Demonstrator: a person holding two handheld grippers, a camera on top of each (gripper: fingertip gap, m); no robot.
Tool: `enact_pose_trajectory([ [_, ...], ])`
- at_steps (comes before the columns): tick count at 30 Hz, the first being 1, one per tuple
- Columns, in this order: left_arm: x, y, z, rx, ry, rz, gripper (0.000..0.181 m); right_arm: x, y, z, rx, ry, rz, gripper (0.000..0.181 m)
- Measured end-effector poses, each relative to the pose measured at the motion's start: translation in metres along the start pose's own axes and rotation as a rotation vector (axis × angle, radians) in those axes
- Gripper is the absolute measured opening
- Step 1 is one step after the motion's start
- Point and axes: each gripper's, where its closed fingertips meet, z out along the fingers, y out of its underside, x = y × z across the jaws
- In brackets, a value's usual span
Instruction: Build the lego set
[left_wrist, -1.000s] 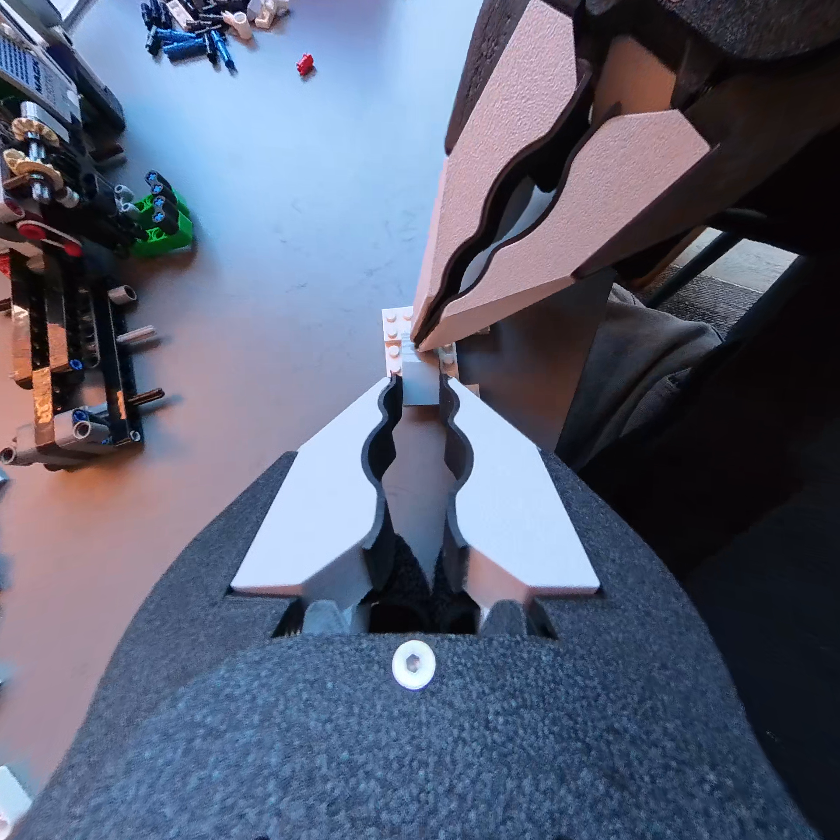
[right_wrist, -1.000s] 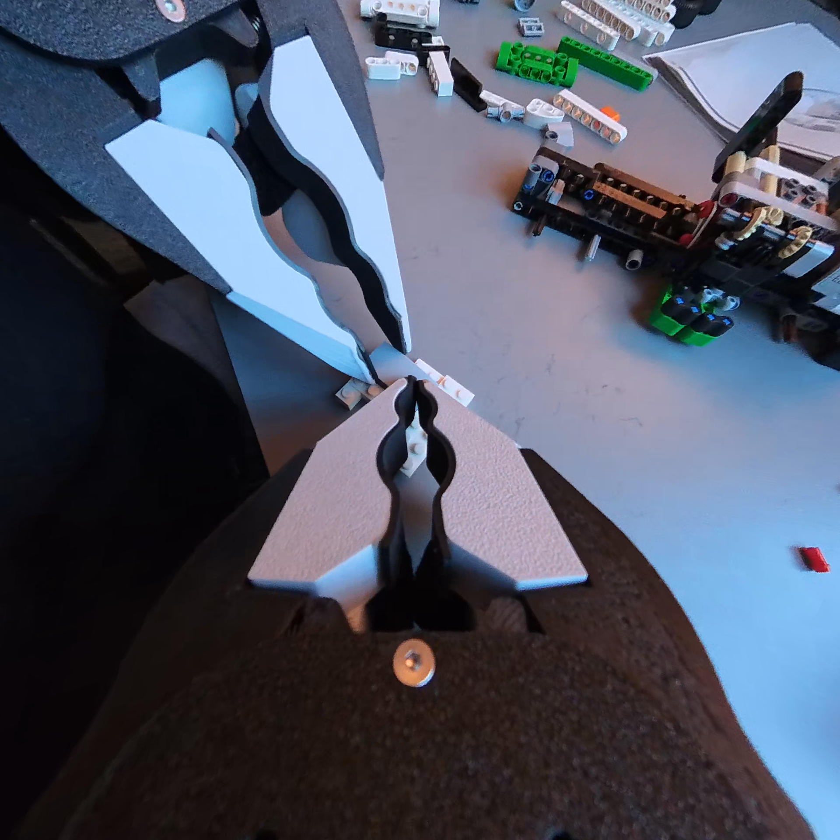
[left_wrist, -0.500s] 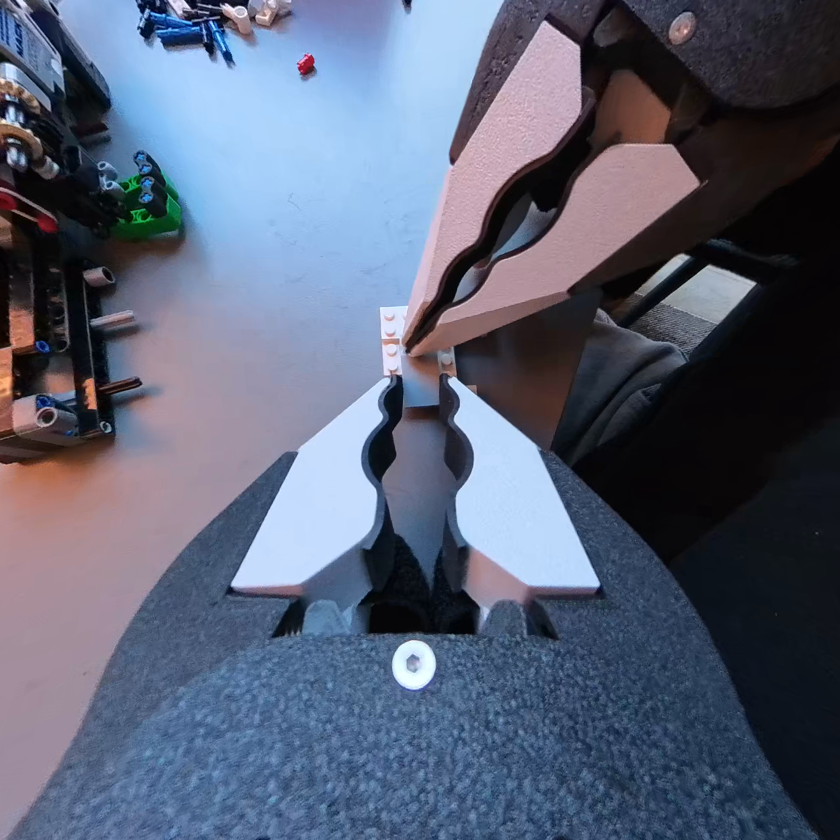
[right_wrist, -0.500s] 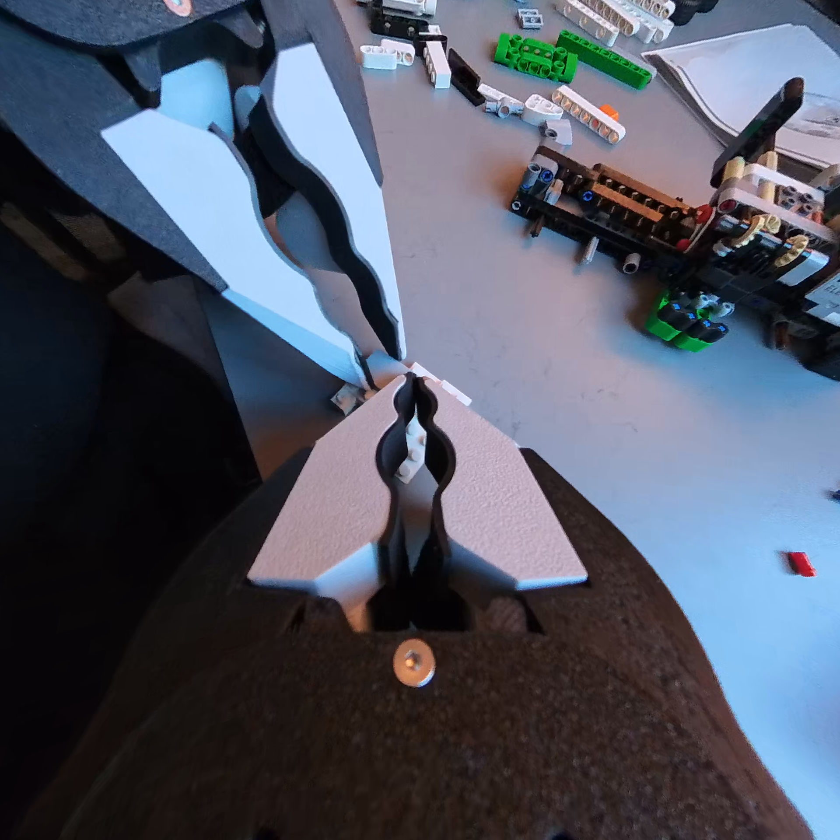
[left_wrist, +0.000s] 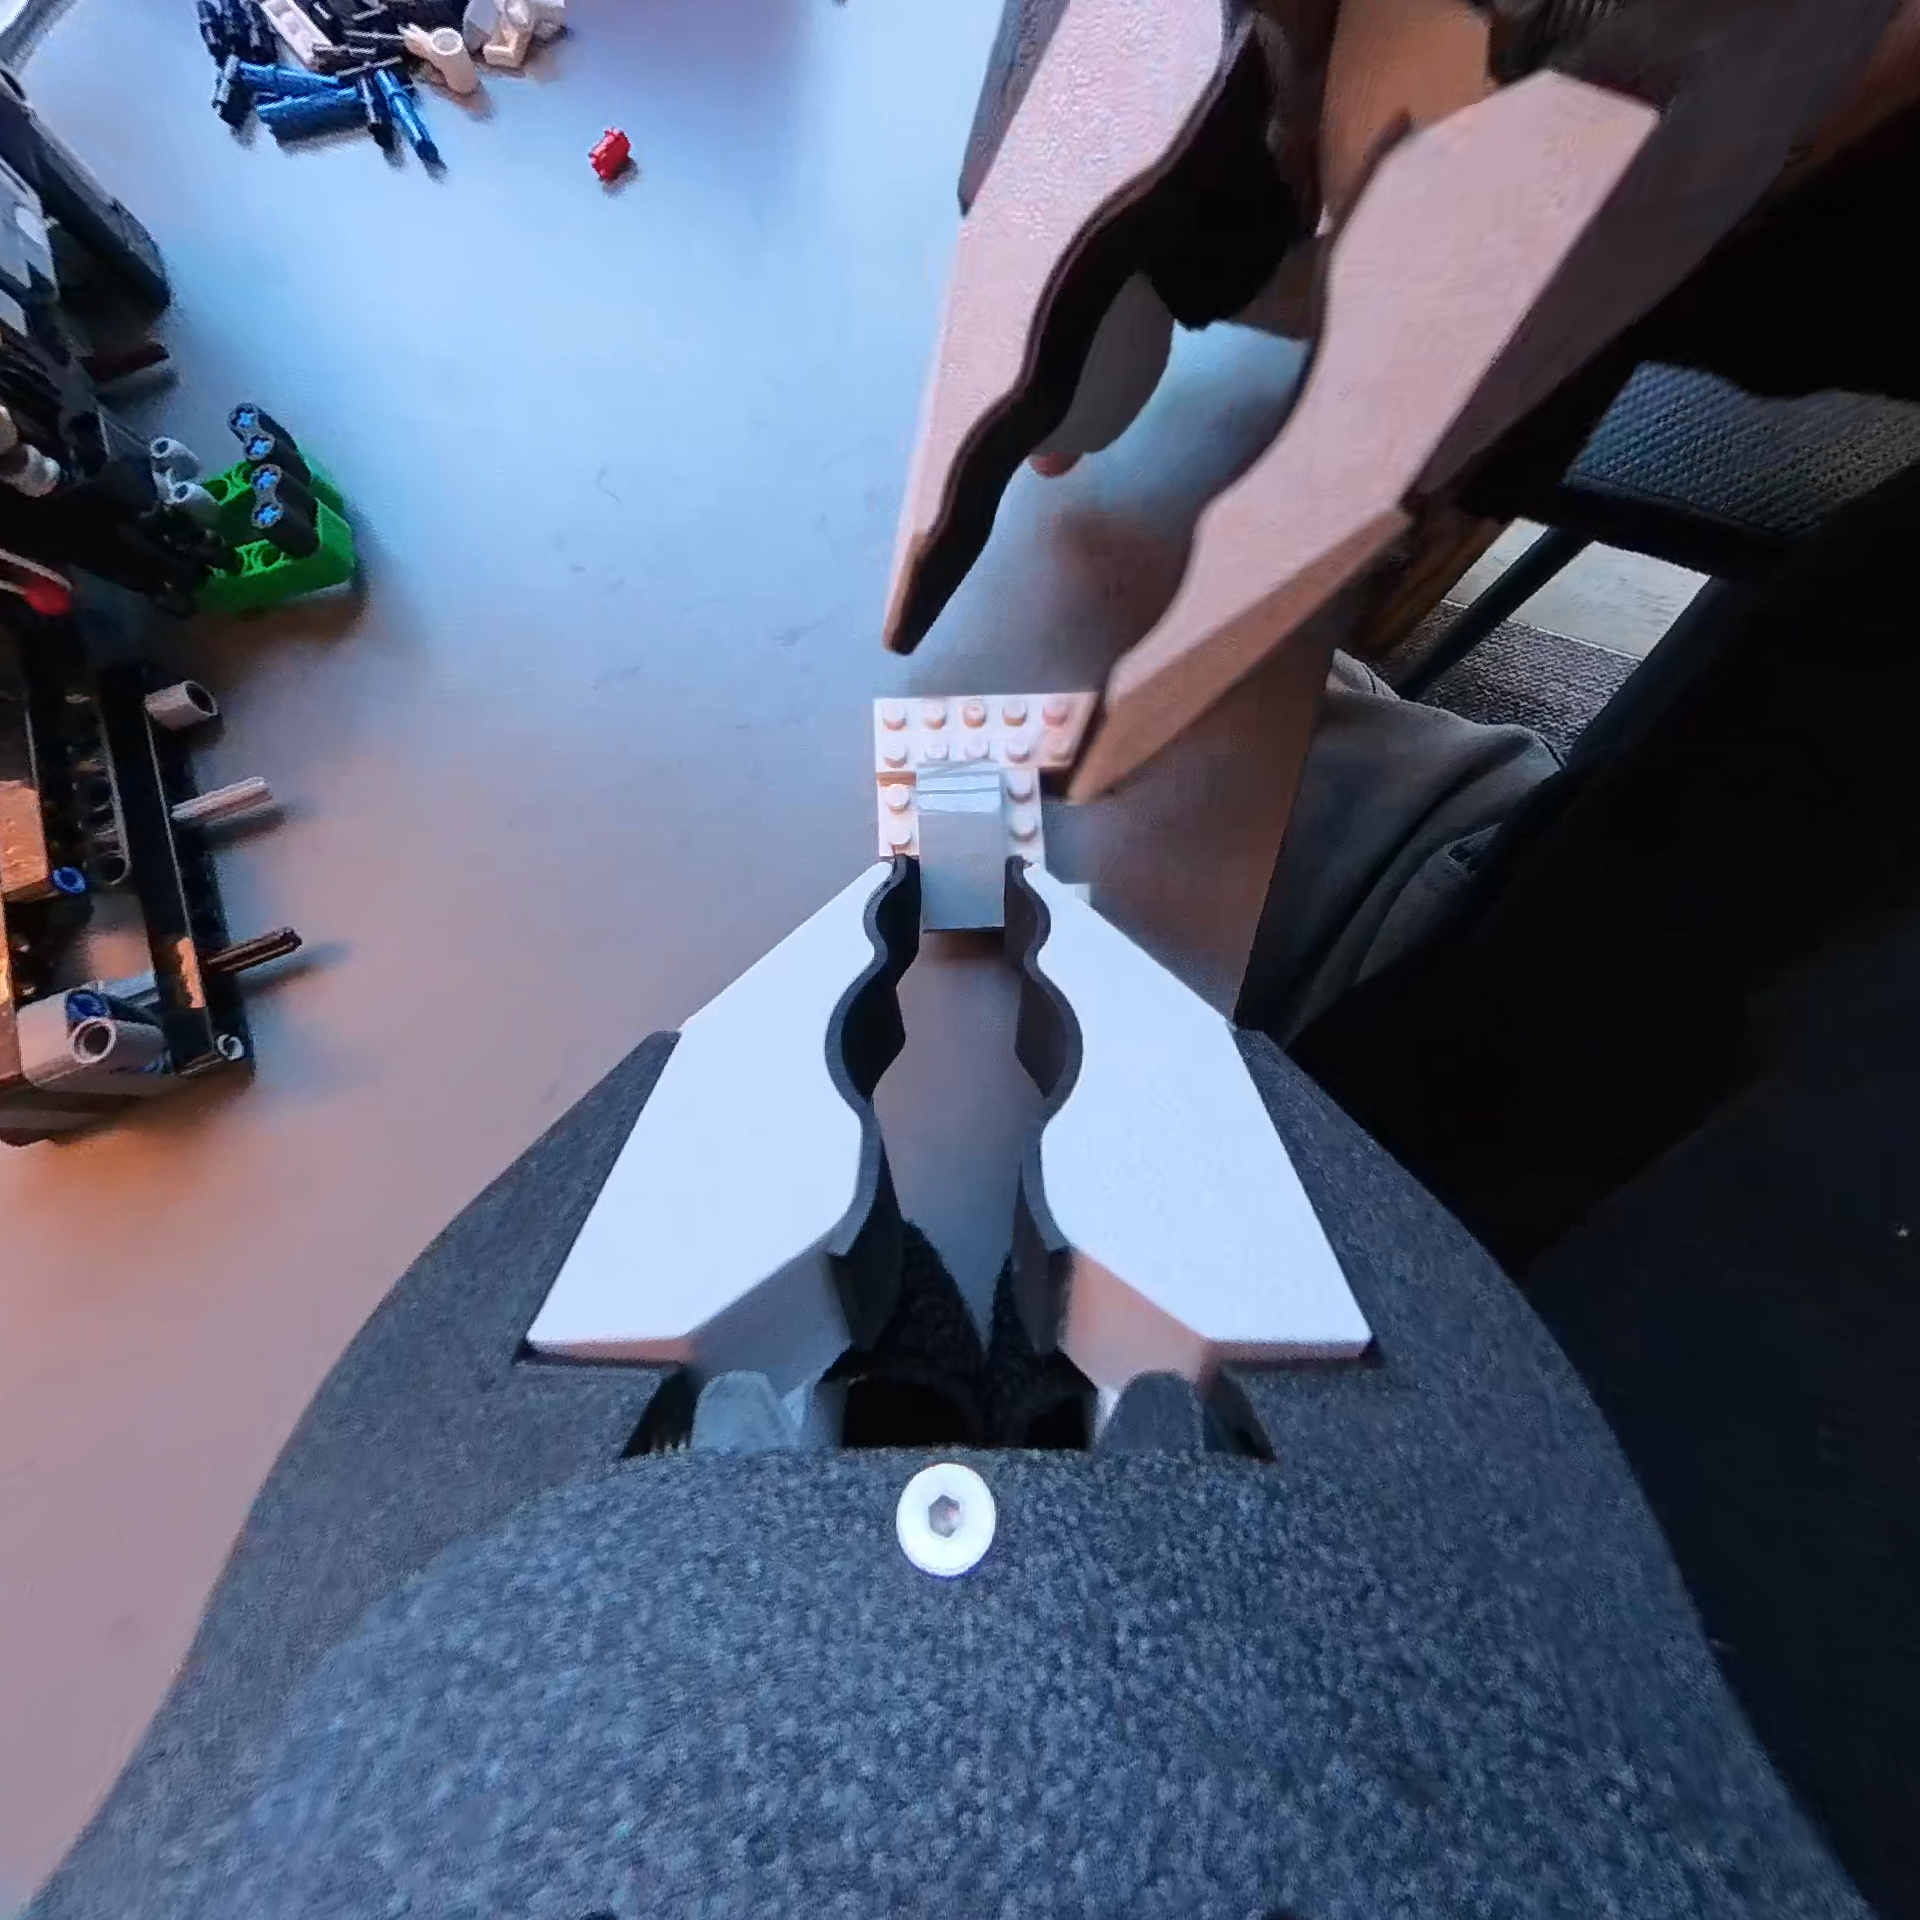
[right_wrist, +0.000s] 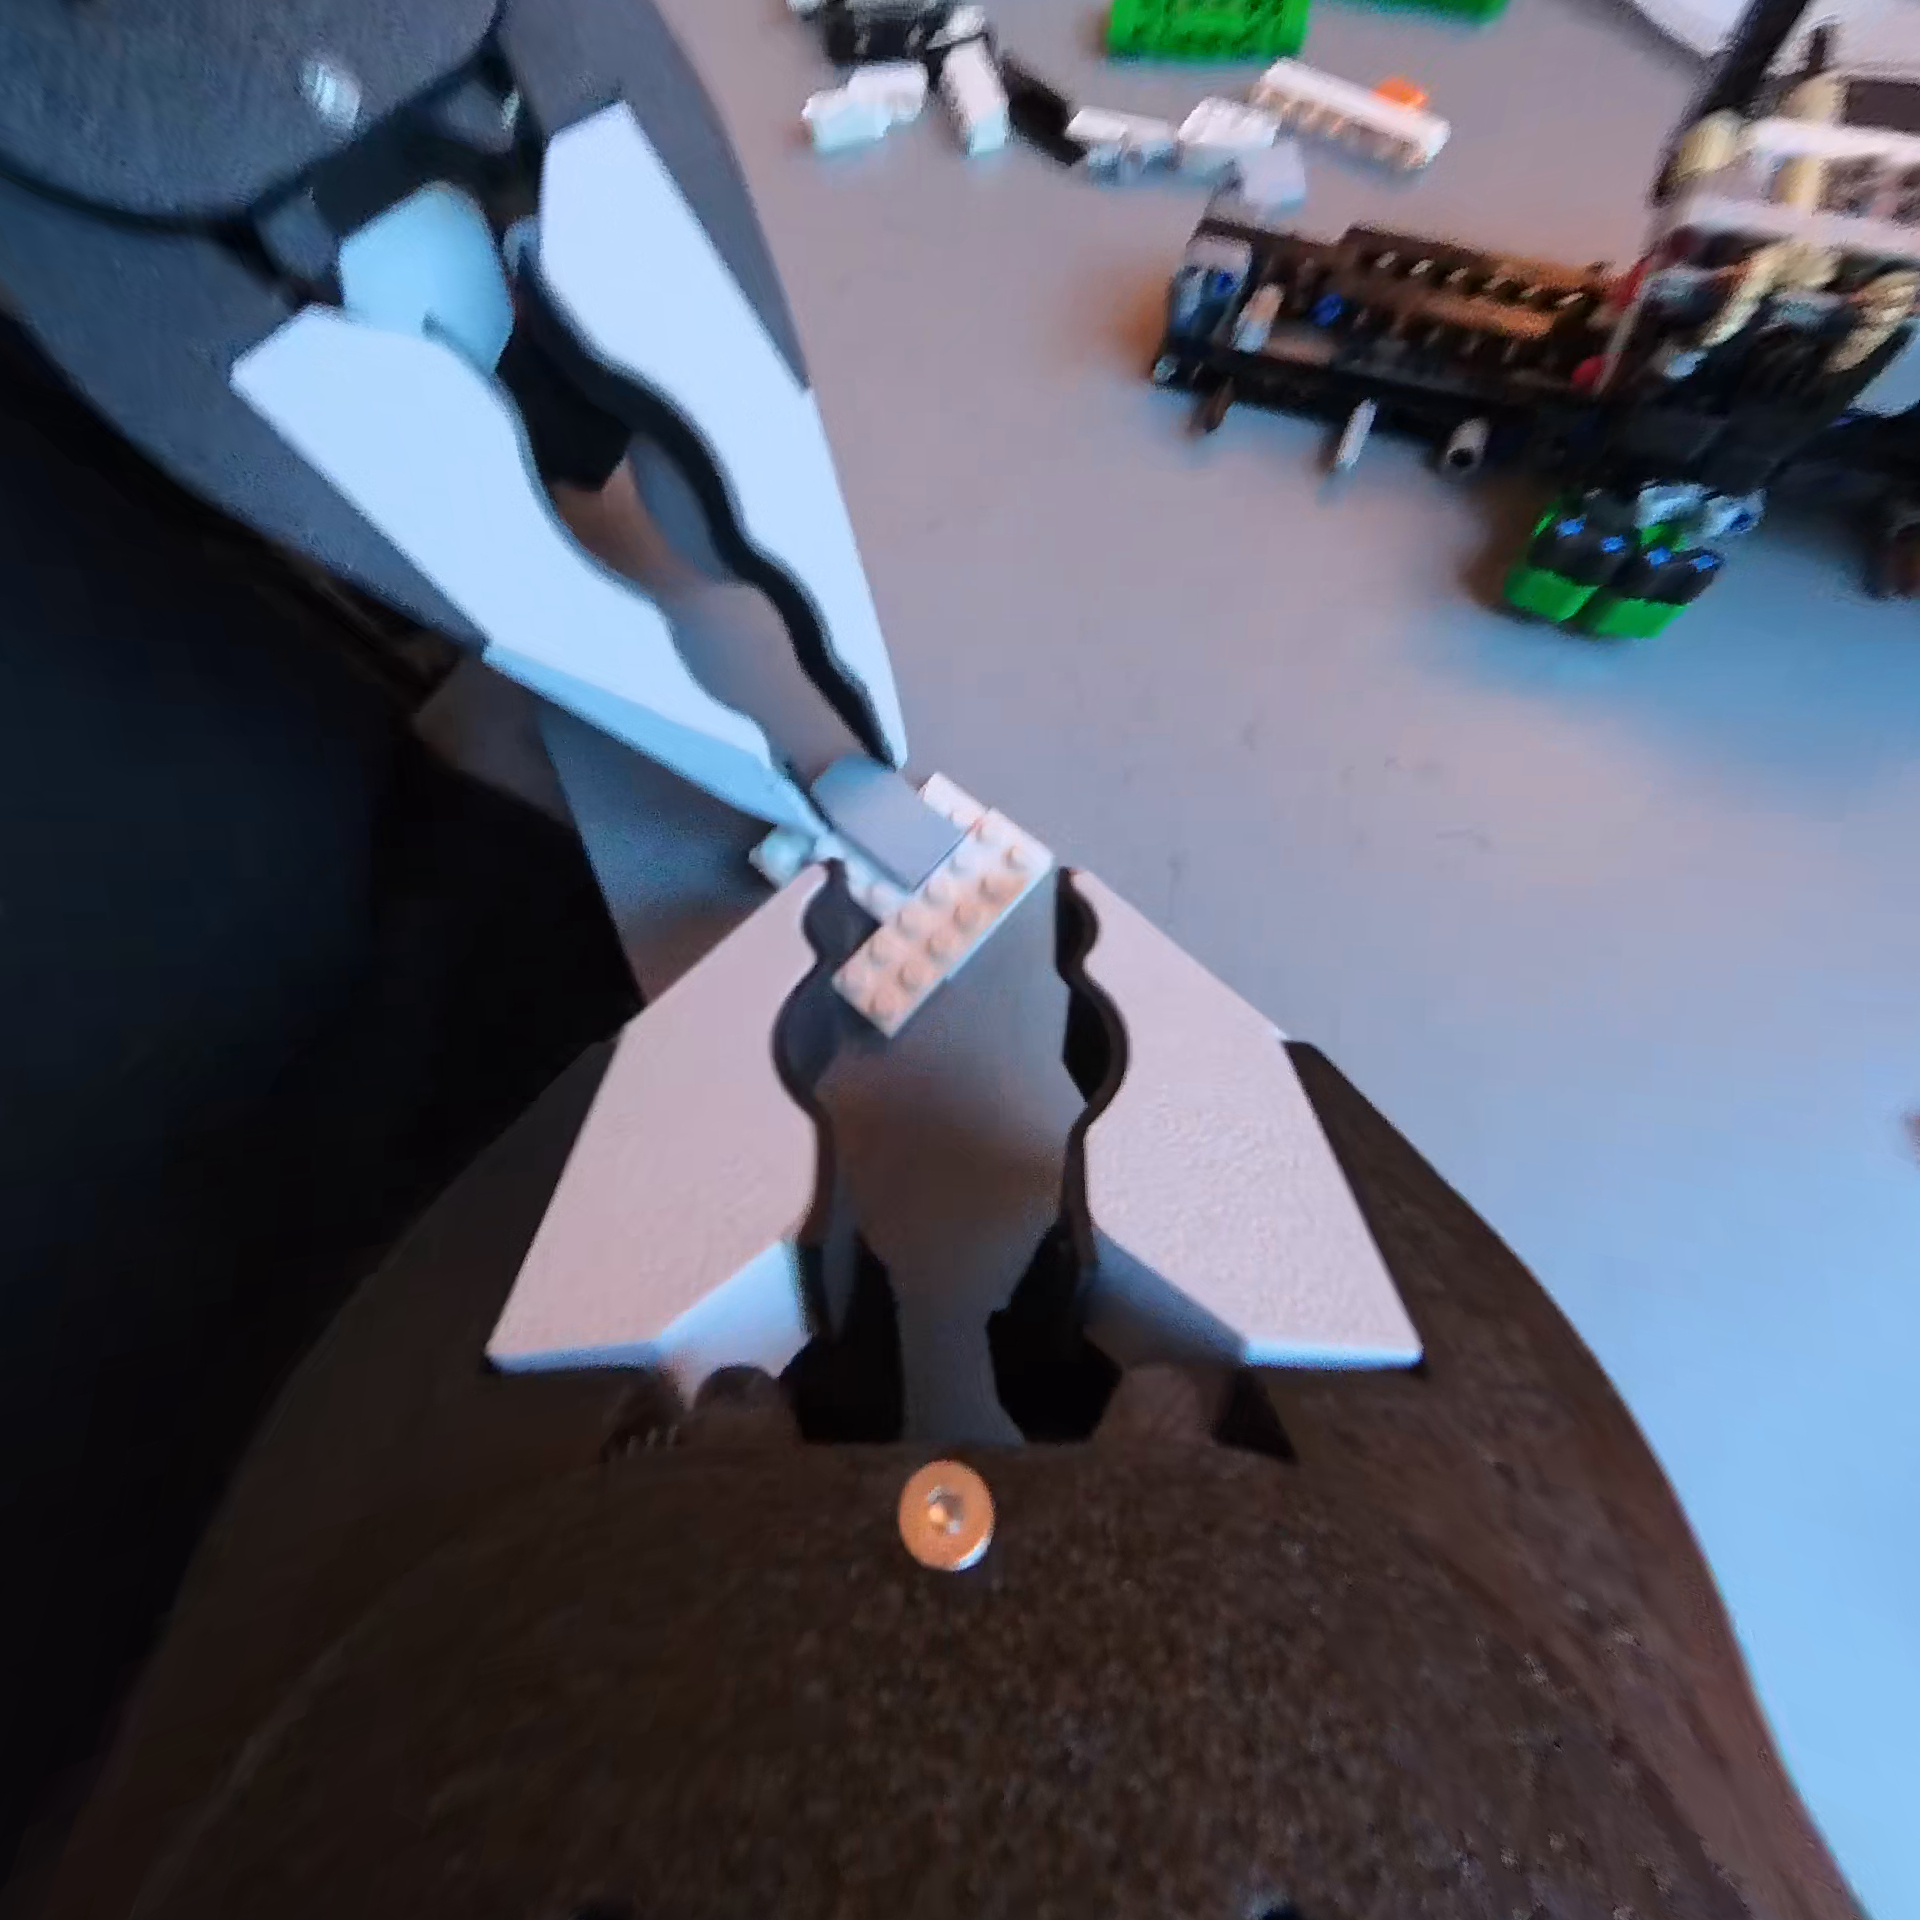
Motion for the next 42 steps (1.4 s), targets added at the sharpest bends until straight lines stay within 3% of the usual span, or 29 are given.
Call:
enact_pose_trajectory([
  [4, 0.0, 0.0, 0.0, -0.009, -0.009, 0.006, 0.015, -0.006, 0.018, -0.003, -0.081, 0.012, -0.079, 0.053],
  [10, 0.001, -0.001, 0.001, -0.009, -0.036, -0.013, 0.015, -0.005, 0.015, -0.001, -0.067, 0.192, -0.117, 0.024],
  [24, 0.002, -0.008, -0.004, 0.074, -0.059, -0.079, 0.019, 0.002, 0.01, -0.005, 0.017, 0.335, -0.125, 0.016],
  [28, -0.004, -0.014, -0.01, 0.141, -0.047, -0.155, 0.029, 0.005, 0.009, -0.006, 0.035, 0.356, -0.105, 0.016],
  [34, -0.018, -0.023, -0.017, 0.265, 0.162, -0.393, 0.037, 0.002, -0.005, -0.017, 0.168, 0.379, -0.136, 0.016],
  [38, -0.007, -0.042, -0.028, 0.35, 0.388, -0.463, 0.041, 0.006, -0.024, -0.036, 0.301, 0.436, -0.159, 0.016],
  [42, -0.004, -0.061, -0.038, 0.42, 0.506, -0.516, 0.038, 0.004, -0.046, -0.049, 0.409, 0.477, -0.259, 0.016],
])
